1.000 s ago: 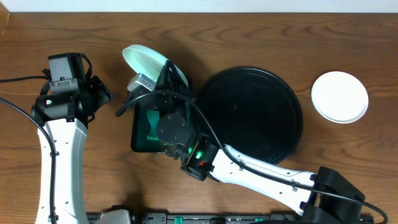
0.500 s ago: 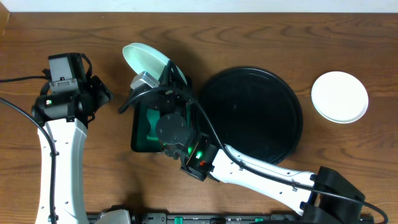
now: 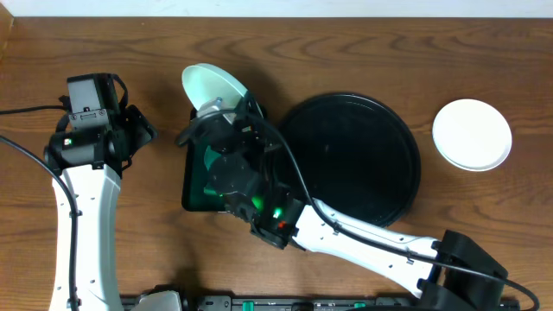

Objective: Clean dirty plates on tray and stack at the side

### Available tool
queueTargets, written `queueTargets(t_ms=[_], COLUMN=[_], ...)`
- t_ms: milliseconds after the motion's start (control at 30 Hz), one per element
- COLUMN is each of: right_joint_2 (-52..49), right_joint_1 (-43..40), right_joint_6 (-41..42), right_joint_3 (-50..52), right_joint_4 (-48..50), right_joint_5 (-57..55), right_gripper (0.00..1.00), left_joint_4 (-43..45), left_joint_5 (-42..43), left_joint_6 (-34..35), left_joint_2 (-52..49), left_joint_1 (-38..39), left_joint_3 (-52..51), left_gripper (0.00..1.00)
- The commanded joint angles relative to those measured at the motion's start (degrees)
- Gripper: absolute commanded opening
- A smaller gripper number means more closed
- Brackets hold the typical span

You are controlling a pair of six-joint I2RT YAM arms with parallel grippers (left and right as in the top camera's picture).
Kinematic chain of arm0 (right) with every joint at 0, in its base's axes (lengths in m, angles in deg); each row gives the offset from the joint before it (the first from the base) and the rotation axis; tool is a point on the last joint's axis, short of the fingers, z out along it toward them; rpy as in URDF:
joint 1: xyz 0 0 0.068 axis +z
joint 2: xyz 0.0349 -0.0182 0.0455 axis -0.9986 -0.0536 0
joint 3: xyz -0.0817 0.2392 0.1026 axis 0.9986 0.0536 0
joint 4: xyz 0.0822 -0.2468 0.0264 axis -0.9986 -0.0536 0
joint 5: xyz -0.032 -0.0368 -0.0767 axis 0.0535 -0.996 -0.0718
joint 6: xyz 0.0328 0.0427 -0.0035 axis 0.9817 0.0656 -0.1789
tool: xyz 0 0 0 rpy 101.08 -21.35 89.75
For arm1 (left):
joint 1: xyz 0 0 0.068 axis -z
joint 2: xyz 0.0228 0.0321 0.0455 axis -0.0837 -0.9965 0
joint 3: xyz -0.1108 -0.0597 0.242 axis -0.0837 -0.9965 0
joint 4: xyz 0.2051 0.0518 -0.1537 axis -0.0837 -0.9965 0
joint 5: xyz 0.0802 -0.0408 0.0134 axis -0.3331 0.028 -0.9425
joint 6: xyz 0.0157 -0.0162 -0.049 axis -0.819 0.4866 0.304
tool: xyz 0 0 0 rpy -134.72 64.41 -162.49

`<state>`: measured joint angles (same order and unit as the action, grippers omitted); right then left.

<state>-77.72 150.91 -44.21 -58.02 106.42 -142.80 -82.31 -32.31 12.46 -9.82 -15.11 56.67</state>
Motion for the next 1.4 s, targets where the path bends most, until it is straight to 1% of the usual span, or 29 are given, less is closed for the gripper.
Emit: queueTargets(t_ms=[0,133,267,433,500,600,733,1000,1267,1367], right_joint_2=[0.94,0.94,0.94,0.94,0.94,0.96,2.12,9.79,16.06,17.99], right_joint_1=[-1.11,-2.54,-4.5,-7.76,-9.07,-10.75,-11.89,-14.8,-22.32,-27.76], right_joint_6=[15.5,27.54,36.68,46.73,48.98,49.88,50.49,50.45,50.47,50.45], right_joint_3=[-0.9,-0.9,-0.9,-0.9,-0.9,-0.9,-0.9,-0.9,-0.9,-0.9], right_joint_4=[-5.38,-14.97,-23.26,-29.64,-30.71,-31.52,-33.03,-35.08,-43.06,-48.3], right_joint_5=[-1.49,2.08,12.7,24.39,27.74,30.93,31.3,31.28,31.32,32.0], right_gripper=[0.01,0.01,0.01,0.01,0.01,0.01,0.01,0.01,0.01,0.01], left_joint_4=[-0.02,0.0,0.0,0.0,0.0,0.0,0.0,0.0,0.0,-0.02], left_joint_5=[-0.5,-0.5,-0.48,-0.5,-0.5,-0.5,-0.5,-0.5,-0.5,-0.5], left_joint_6=[0.11,0.11,0.11,0.11,0.11,0.11,0.11,0.11,0.11,0.11], left_joint_2=[0.33,0.33,0.33,0.33,0.33,0.33,0.33,0.33,0.33,0.33], left_joint_1=[-0.17,-0.17,-0.17,-0.17,-0.17,-0.17,-0.17,-0.17,-0.17,-0.17], left_joint_3=[0.76,0.76,0.76,0.76,0.76,0.76,0.76,0.76,0.76,0.76], left_gripper=[0.8,0.81,0.8,0.81,0.81,0.81,0.8,0.8,0.8,0.8])
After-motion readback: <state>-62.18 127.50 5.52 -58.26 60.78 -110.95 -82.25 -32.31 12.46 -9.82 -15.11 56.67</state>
